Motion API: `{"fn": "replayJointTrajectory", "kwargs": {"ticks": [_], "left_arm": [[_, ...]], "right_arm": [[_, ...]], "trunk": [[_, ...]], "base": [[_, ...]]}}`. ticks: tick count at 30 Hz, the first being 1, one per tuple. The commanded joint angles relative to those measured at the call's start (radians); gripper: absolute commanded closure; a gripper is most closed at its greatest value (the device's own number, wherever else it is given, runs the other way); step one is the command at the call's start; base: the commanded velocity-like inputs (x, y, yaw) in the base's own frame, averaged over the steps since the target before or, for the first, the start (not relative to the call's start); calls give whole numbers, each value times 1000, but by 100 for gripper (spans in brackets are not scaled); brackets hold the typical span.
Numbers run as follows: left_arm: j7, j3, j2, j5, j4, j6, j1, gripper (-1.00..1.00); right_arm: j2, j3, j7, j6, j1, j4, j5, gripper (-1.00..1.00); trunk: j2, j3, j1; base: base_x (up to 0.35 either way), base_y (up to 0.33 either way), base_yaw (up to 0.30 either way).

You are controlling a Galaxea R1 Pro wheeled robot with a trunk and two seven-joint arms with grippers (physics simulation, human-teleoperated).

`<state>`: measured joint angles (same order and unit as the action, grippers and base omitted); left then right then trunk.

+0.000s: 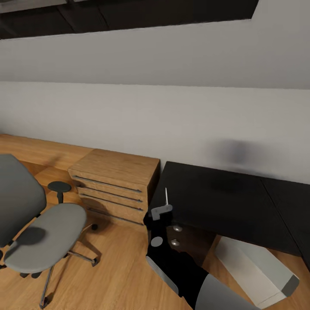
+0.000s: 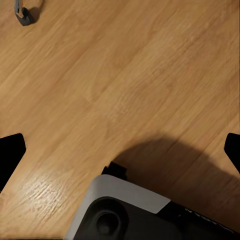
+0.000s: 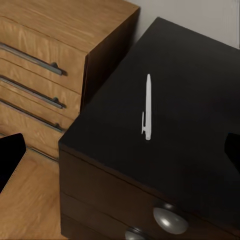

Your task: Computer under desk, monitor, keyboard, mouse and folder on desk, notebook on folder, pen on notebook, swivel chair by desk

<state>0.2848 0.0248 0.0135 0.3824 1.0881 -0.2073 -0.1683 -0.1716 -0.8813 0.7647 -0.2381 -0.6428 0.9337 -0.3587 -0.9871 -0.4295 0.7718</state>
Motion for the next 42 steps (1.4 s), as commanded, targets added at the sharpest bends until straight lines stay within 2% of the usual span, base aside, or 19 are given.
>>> {"fn": "replayJointTrajectory", "kwargs": {"ticks": [1, 11, 16, 17, 18, 20, 22, 23, 25, 26, 28, 29, 31, 32, 33, 34, 36, 40, 42], "left_arm": [[5, -1, 0, 9, 3, -4, 0, -100], [6, -2, -2, 7, 2, 12, 0, -100], [8, -9, -12, -32, 19, 68, 0, -100], [7, -10, -13, -41, 45, 103, 0, -100], [7, -10, -14, -43, 56, 111, 0, -100], [6, -10, -14, -46, 101, 125, 0, -100], [6, -11, -15, -49, 161, 128, 0, -100], [6, -11, -14, -49, 210, 118, 0, -100], [9, -11, -14, -50, 327, 33, 0, -100], [10, -11, -14, -51, 356, -2, 0, -100], [14, -11, -15, -50, 450, -160, 2, -100], [16, -10, -15, -48, 479, -232, 15, -100], [17, -9, -16, -43, 504, -318, 63, -100], [17, -9, -23, -31, 517, -373, 119, -100], [16, -9, -39, -13, 523, -403, 153, -100], [14, -8, -47, -6, 526, -414, 166, -100], [13, -8, -53, 0, 528, -422, 177, -100], [12, -5, -55, 4, 530, -428, 185, -100], [11, -5, -52, 5, 530, -429, 187, -100]], "right_arm": [[1, -3, 7, -7, -2, 2, -4, -100], [5, -1, 5, -5, -2, 3, -2, -100], [-3, 9, -23, -6, -6, -35, -2, -100], [-3, 35, -67, -5, -21, -80, -2, -100], [-3, 50, -87, -5, -32, -100, -2, -100], [-3, 112, -156, 3, -84, -179, -2, -100], [-3, 179, -238, 26, -151, -286, -2, -100], [-3, 221, -293, 49, -199, -371, -2, -100], [-3, 289, -380, 102, -291, -537, -2, -100], [-3, 300, -396, 113, -310, -570, -2, -100], [-3, 328, -432, 139, -358, -657, -3, -100], [-3, 336, -441, 145, -370, -680, -4, -100], [-3, 350, -450, 151, -380, -700, -6, -100], [-3, 374, -454, 154, -386, -711, -26, -100], [-3, 398, -458, 156, -388, -740, -114, -100], [-3, 406, -461, 158, -389, -761, -164, -100], [-3, 412, -467, 159, -389, -779, -205, -100], [-3, 415, -478, 158, -388, -794, -233, -100], [-3, 416, -480, 156, -387, -797, -222, -100]], "trunk": [[-1, -2, 0], [-1, -4, 0], [-1, -4, 0], [-1, -4, 0], [-1, -4, 0], [-1, -4, 0], [-1, -4, 0], [-1, -4, 0], [-1, -4, 0], [-1, -4, 0], [-1, -4, 0], [-1, -4, 0], [-1, -4, 0], [-1, -4, 0], [-1, -4, 0], [-1, -4, 0], [-1, -4, 0], [-1, -4, 0], [-1, -4, 0]], "base": [[0, 0, 174], [0, 0, 42], [0, 0, 2], [0, 0, 0], [0, 0, 0], [0, 0, 0], [0, 0, 0], [0, 0, 0], [0, 0, 0], [0, 0, 0], [0, 0, 0], [0, 0, 0], [0, 0, 0], [0, 0, 0], [0, 0, 0], [0, 0, 0], [0, 0, 0], [0, 0, 0], [0, 0, 0]]}}
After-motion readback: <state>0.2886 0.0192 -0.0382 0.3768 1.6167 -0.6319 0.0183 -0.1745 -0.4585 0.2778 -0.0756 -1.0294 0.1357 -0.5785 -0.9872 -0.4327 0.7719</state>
